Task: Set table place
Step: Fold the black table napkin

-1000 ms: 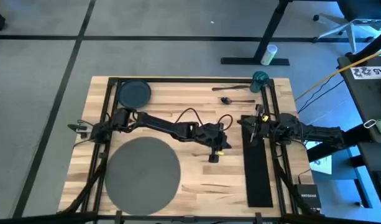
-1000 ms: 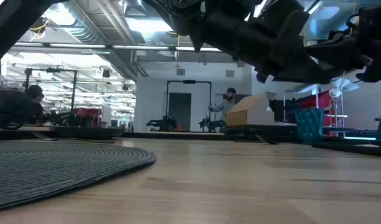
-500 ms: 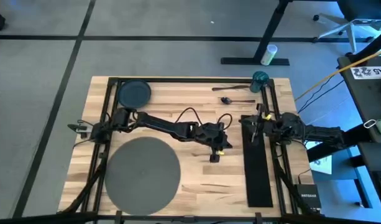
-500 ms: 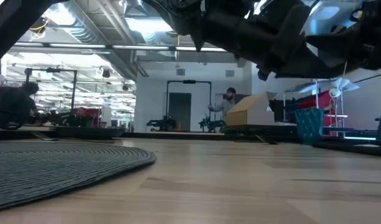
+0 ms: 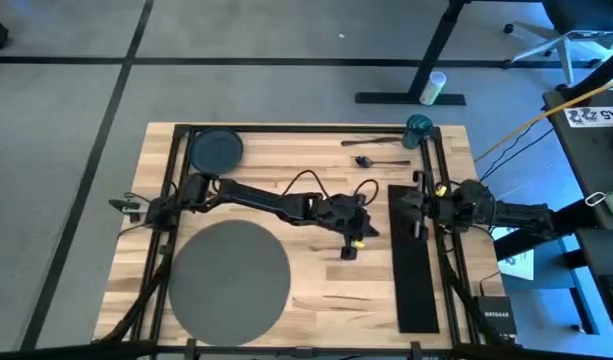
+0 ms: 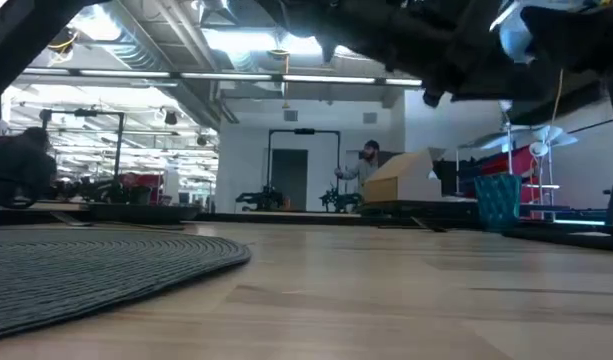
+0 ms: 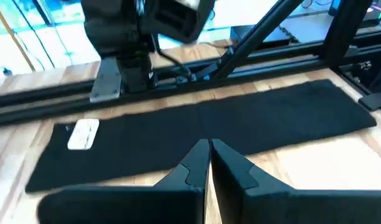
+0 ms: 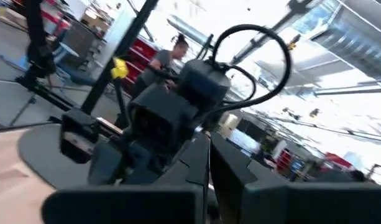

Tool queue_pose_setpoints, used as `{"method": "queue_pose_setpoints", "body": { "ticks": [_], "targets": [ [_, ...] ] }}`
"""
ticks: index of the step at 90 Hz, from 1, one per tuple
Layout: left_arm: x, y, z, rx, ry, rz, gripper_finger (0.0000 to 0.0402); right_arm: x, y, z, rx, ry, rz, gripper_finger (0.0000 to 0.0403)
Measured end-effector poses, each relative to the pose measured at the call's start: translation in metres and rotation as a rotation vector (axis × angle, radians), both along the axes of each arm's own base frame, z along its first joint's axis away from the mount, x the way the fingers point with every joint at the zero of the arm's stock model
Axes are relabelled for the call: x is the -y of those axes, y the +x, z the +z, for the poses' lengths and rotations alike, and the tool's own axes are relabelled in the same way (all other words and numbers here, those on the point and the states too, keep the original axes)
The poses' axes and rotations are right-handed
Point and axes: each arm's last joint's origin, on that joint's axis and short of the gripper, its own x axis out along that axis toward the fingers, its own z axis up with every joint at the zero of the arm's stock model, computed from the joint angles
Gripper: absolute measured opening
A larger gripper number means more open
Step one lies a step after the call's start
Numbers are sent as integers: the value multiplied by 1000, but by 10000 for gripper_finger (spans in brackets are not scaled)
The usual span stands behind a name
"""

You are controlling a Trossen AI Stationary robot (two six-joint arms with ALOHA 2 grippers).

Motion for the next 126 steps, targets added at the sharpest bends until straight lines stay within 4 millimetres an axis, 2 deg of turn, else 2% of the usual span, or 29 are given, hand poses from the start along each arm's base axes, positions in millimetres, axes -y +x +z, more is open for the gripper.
{"method": "queue_pose_setpoints", "body": {
  "ticks": [18,32,46,56,76,97,111,126],
  "targets": [
    [0,1,4,-4,2,0,0,0,1,-3,-40,31,29,1],
    [0,0,3,-15,3,0,0,2,1,-2,-19,18,-71,1],
    [0,0,3,-15,3,0,0,4,-1,8,20,65,-145,1],
    [-2,0,3,-13,9,0,0,5,-4,19,-32,74,-174,1],
    [-10,1,3,-9,23,11,0,9,-2,29,-350,163,-306,1],
    [-17,1,1,-29,22,24,0,12,14,28,-773,236,-407,1],
    [-17,-1,-2,-60,29,21,0,14,33,23,-1013,263,-476,1],
    [-14,-3,-6,-115,32,15,0,16,49,8,-1291,280,-530,1]
  ]
}}
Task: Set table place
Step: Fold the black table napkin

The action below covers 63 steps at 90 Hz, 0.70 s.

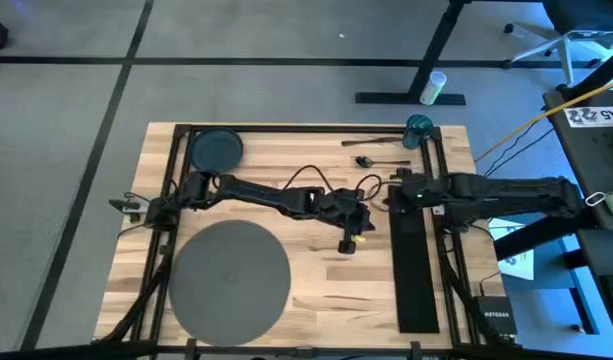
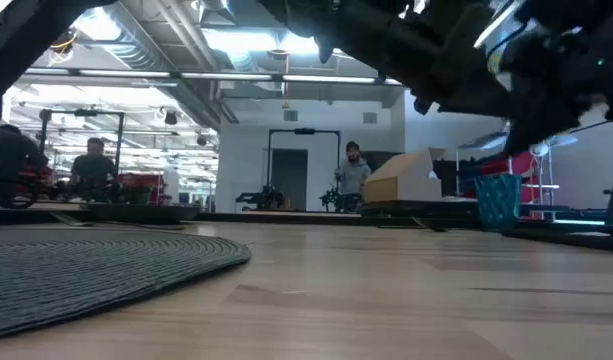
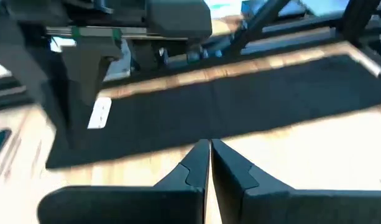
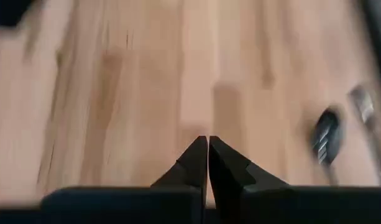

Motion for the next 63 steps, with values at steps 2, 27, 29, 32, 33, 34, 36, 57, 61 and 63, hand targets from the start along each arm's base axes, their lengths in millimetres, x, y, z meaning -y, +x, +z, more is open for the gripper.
{"method": "queue_pose_setpoints", "body": {
  "ticks": [2,27,29,32,33,34,36,57,61,63],
  "targets": [
    [0,-1,-1,-11,1,-1,0,0,2,-3,-24,9,-3,1],
    [9,-8,-12,-140,69,28,0,1,11,-26,-250,65,-102,0],
    [9,-9,-12,-148,82,40,0,1,10,-27,-265,58,-116,0],
    [9,-9,-13,-158,104,58,0,2,9,-28,-283,48,-144,0],
    [9,-10,-14,-162,112,65,0,2,8,-28,-288,44,-153,0],
    [9,-10,-14,-164,120,71,0,2,8,-29,-292,41,-162,0],
    [10,-10,-14,-169,134,81,0,2,7,-29,-301,34,-180,0],
    [13,-18,-19,-259,295,241,0,5,-5,-30,-381,-40,-361,0],
    [11,-20,-20,-282,324,278,0,5,-6,-30,-387,-49,-377,0],
    [10,-22,-20,-295,337,302,0,5,-7,-30,-391,-51,-388,0]
  ]
}}
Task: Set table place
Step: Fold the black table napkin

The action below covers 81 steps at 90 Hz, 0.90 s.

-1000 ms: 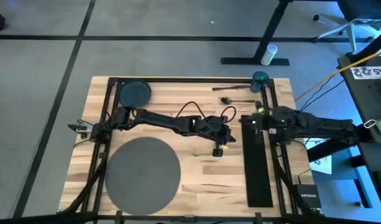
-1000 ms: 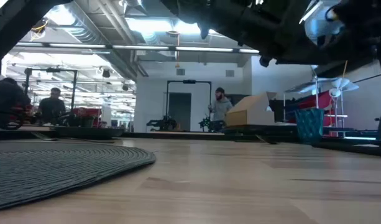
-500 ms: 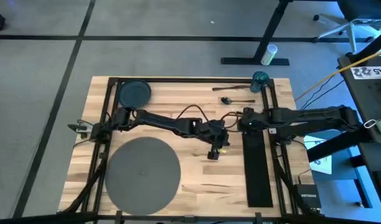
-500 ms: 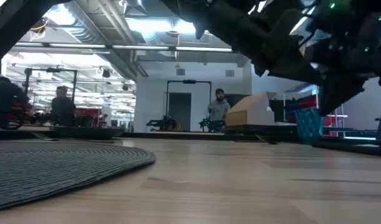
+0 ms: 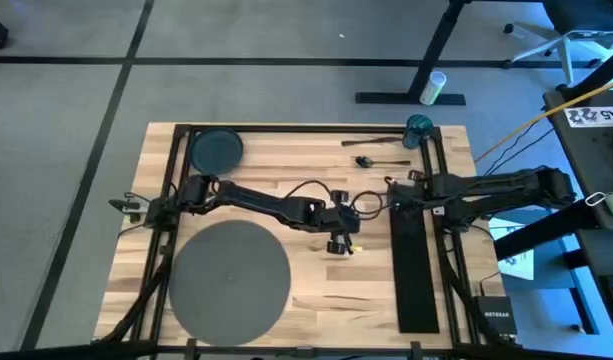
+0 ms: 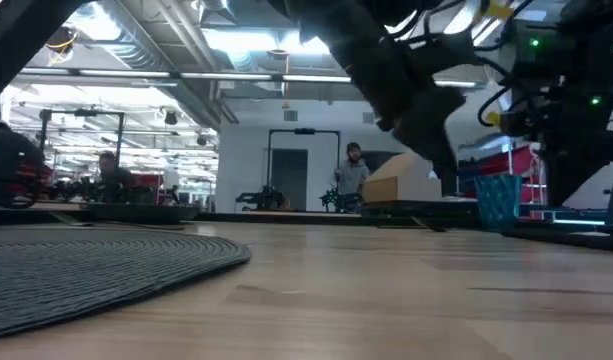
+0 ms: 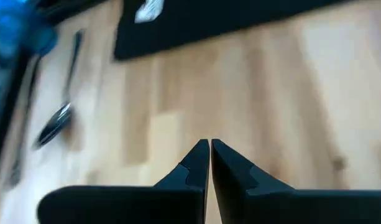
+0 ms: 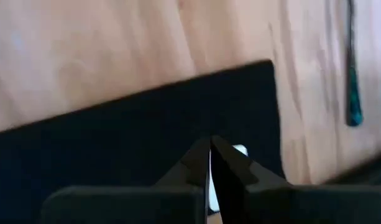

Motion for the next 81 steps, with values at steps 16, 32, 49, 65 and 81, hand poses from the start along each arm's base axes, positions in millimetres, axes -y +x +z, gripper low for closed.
{"method": "queue_pose_setpoints", "body": {
  "ticks": [16,32,49,65,81],
  "targets": [
    [-10,-11,2,-57,96,182,0,1,-4,-1,-23,-37,-56,0],
    [-18,-20,2,-117,123,256,0,1,-5,-1,-29,-37,-82,0],
    [-27,-30,-2,-182,143,326,0,0,-9,-9,-47,-33,-90,0],
    [-28,-43,11,-122,129,353,0,-1,-14,-24,-43,12,-90,0],
    [-29,-60,18,-66,110,363,0,-1,-10,-28,6,18,-89,0]
  ]
}}
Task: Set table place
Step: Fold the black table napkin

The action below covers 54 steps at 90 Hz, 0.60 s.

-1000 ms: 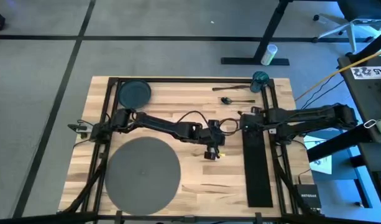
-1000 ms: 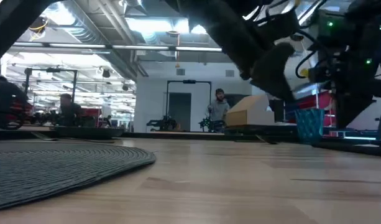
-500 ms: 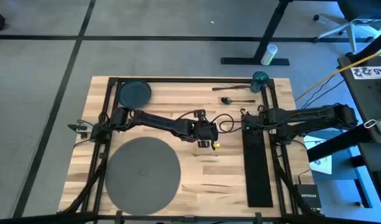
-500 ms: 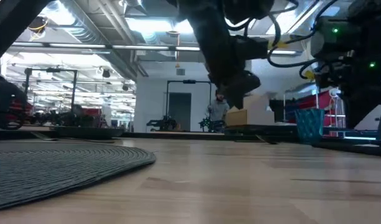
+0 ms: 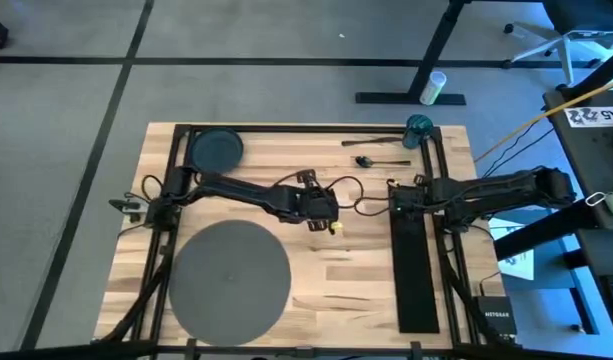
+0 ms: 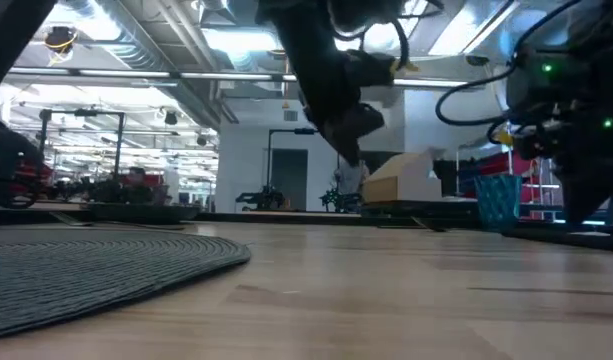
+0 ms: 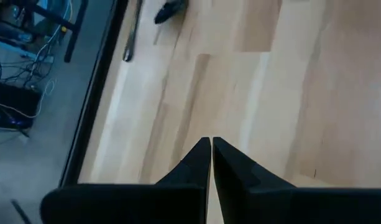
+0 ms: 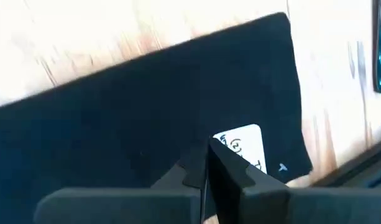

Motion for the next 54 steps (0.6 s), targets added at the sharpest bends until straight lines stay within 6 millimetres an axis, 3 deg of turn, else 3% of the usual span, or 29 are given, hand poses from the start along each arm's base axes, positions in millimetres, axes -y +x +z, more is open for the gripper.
{"method": "queue_pose_setpoints", "body": {
  "ticks": [29,54],
  "targets": [
    [-2,-45,-12,44,-42,62,0,-1,1,-9,23,34,-9,0],
    [-4,-76,-24,66,-75,116,0,0,18,-19,65,49,23,0]
  ]
}}
